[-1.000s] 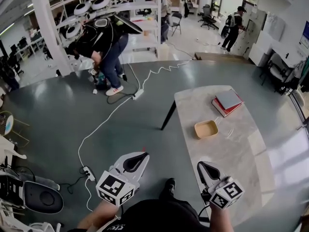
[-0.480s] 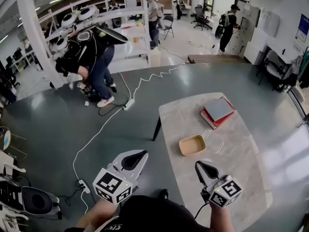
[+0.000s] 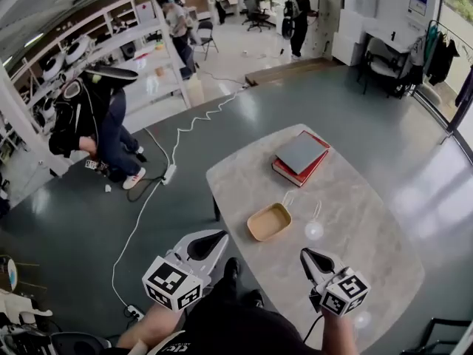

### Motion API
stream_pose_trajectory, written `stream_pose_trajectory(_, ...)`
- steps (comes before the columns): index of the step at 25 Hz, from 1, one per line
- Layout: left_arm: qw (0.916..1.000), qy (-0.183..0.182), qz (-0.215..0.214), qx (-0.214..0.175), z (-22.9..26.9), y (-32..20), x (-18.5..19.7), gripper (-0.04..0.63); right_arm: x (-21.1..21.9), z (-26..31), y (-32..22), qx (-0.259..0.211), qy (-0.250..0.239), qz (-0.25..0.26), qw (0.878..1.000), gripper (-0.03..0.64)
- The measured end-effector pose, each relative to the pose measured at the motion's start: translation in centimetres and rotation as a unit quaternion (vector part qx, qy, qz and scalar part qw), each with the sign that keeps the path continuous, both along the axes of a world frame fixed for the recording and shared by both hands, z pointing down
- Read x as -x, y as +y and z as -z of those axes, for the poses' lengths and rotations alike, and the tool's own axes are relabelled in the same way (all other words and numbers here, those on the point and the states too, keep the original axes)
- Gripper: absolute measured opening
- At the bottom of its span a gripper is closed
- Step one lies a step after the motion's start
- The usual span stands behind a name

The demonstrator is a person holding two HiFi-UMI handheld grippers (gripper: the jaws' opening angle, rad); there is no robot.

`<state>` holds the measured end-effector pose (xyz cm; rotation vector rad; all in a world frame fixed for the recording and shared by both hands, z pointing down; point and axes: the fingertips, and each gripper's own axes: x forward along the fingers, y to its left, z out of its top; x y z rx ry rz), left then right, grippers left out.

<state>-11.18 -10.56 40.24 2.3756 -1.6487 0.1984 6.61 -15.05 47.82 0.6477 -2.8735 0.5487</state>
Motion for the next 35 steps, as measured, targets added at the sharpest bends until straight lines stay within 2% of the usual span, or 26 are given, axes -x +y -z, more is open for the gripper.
stream_pose_trajectory(6,0.998,0.012,-0.061,0.005,-1.1,-4.8,-0.1,0.003,-0.1,-2.8,-0.9,0.026,0.03,-0.049,0.998,0.002)
stream_pose_trajectory(12,0.9931,0.031,-0.111,0.017,-2.4,-10.0,1.0,0.004,1.6,-4.0,-3.2,0.037,0.059,-0.086,0.994,0.002)
stream_pose_trajectory(17,0.985,0.033,-0.168,0.017,-3.0,-13.8,1.7,0.004,3.1,-4.4,-5.6,0.041,0.084,-0.127,0.988,0.002)
stream_pose_trajectory(24,0.9688,0.032,-0.245,0.015,-4.4,-17.3,2.7,0.003,5.2,-5.2,-8.2,0.053,0.1,-0.18,0.977,0.002)
stream_pose_trajectory(31,0.9629,0.039,-0.264,0.039,-6.6,-19.6,2.7,0.003,5.1,-7.6,-10.3,0.07,0.141,-0.187,0.97,0.002)
stream_pose_trajectory(35,0.9621,0.039,-0.265,0.05,-7.5,-20.8,2.0,0.003,4.6,-9.1,-11.6,0.069,0.175,-0.17,0.967,0.002)
